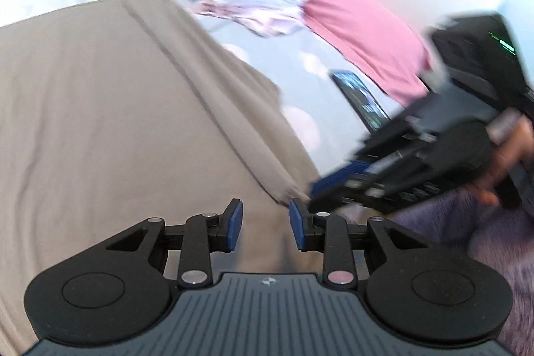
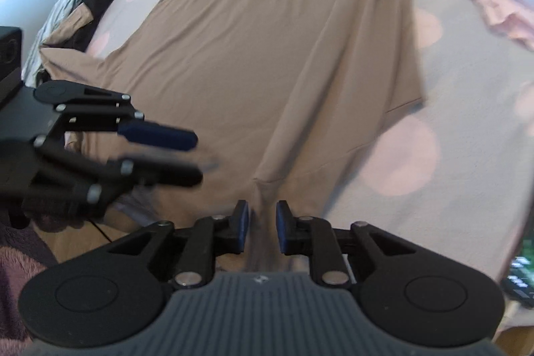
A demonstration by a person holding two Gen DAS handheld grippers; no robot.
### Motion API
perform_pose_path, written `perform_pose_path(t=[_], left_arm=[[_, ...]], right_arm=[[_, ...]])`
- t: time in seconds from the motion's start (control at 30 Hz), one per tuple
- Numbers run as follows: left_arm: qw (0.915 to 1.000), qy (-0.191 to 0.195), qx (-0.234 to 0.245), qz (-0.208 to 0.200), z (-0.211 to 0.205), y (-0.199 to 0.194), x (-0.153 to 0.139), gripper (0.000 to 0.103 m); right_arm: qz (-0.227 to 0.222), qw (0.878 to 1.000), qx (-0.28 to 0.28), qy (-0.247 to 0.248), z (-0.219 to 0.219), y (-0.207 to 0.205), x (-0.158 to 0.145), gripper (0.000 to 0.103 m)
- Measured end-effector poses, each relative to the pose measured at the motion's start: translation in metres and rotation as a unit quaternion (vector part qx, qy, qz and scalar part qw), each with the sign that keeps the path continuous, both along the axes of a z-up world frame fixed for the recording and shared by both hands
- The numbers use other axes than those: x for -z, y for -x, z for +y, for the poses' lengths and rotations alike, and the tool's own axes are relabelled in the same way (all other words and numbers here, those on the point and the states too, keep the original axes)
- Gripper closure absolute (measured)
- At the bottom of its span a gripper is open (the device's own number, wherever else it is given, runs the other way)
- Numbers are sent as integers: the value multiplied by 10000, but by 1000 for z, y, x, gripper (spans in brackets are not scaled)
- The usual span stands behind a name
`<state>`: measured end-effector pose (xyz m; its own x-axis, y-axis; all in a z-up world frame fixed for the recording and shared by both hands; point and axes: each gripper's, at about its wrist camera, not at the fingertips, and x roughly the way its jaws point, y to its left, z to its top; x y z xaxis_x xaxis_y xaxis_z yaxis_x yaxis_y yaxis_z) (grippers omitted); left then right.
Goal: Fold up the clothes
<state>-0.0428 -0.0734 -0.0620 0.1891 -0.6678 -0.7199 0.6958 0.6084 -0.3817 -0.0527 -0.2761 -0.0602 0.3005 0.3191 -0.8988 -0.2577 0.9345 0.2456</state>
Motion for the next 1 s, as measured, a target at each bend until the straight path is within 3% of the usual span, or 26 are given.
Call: perform_pose_path(t=[0.2, 0.33, 0.47, 0.6, 0.73, 0.93, 1.0], left_arm=[[9992, 282, -55, 288, -15, -13, 6, 75], [9987, 216, -92, 450, -27, -20, 16, 75], [9967, 335, -148, 722, -31, -24, 27, 75], [9972, 255, -11, 701, -36, -24, 32, 75], [9968, 252, 33, 757, -37, -23, 37, 83], [9968, 218, 39, 762, -35, -24, 41, 90], [9969, 218, 41, 760, -36, -24, 42, 91]], right_arm=[[-362, 9965, 743, 133, -29, -5, -10, 78], [-481, 9891, 1374, 240, -51, -19, -2, 77], [-544, 9821, 1799, 116, -74, -32, 4, 77], [-578, 9746, 2157, -153, -102, -44, 5, 77], [-558, 9703, 2291, -545, -108, -60, 11, 77], [-859, 9743, 2037, -432, -96, -78, 11, 77], [-828, 9774, 1914, -343, -93, -82, 13, 83]])
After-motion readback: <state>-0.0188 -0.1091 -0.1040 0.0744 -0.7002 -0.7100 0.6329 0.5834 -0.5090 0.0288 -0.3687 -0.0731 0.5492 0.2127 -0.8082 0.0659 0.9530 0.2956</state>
